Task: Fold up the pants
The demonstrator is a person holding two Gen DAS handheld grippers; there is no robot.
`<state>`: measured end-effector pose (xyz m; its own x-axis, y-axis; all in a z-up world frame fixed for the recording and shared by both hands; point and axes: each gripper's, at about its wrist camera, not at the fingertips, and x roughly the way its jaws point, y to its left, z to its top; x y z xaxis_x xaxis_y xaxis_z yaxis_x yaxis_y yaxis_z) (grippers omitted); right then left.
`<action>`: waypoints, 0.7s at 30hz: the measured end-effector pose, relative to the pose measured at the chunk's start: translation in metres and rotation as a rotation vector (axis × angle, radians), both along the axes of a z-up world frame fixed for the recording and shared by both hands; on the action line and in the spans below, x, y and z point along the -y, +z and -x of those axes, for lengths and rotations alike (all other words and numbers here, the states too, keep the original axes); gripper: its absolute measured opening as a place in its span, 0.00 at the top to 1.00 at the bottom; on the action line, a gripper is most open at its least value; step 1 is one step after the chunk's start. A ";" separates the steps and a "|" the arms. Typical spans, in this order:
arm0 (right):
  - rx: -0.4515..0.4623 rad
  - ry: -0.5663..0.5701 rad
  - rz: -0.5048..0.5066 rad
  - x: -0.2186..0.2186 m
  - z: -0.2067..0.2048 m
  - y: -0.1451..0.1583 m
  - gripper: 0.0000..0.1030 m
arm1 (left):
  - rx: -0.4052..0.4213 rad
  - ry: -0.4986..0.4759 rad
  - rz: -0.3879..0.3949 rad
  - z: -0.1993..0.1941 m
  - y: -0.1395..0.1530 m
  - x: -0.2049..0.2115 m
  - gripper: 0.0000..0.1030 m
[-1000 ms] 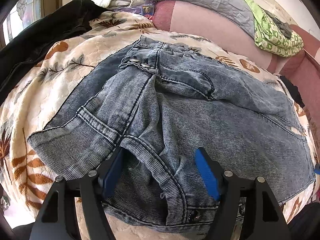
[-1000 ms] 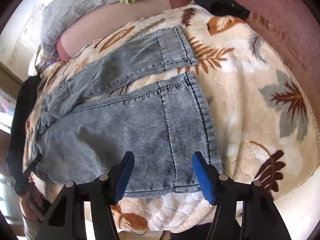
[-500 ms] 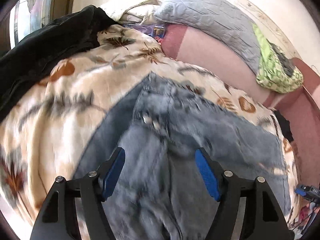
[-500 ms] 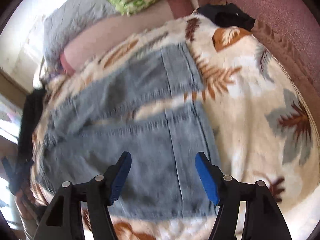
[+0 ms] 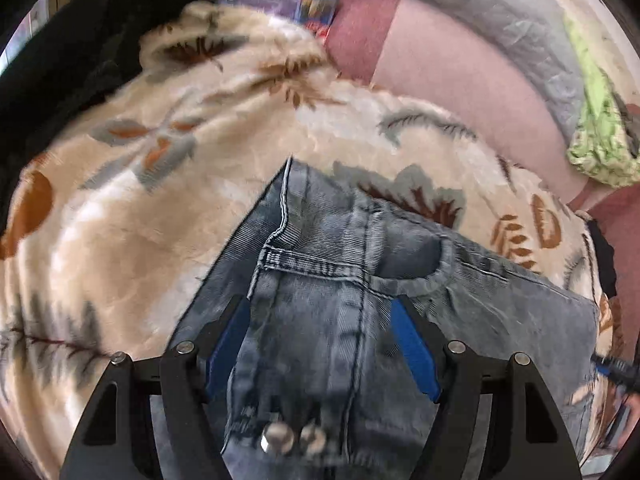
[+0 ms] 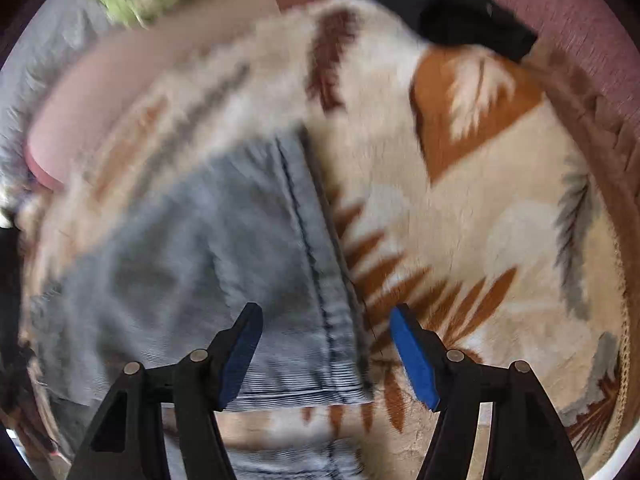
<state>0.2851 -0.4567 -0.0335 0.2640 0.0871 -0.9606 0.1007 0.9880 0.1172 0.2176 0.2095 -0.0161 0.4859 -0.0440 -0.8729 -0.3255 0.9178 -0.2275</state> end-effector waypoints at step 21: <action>0.168 -0.016 -0.021 -0.001 -0.061 0.037 0.29 | 0.019 -0.045 -0.051 -0.044 0.003 -0.001 0.31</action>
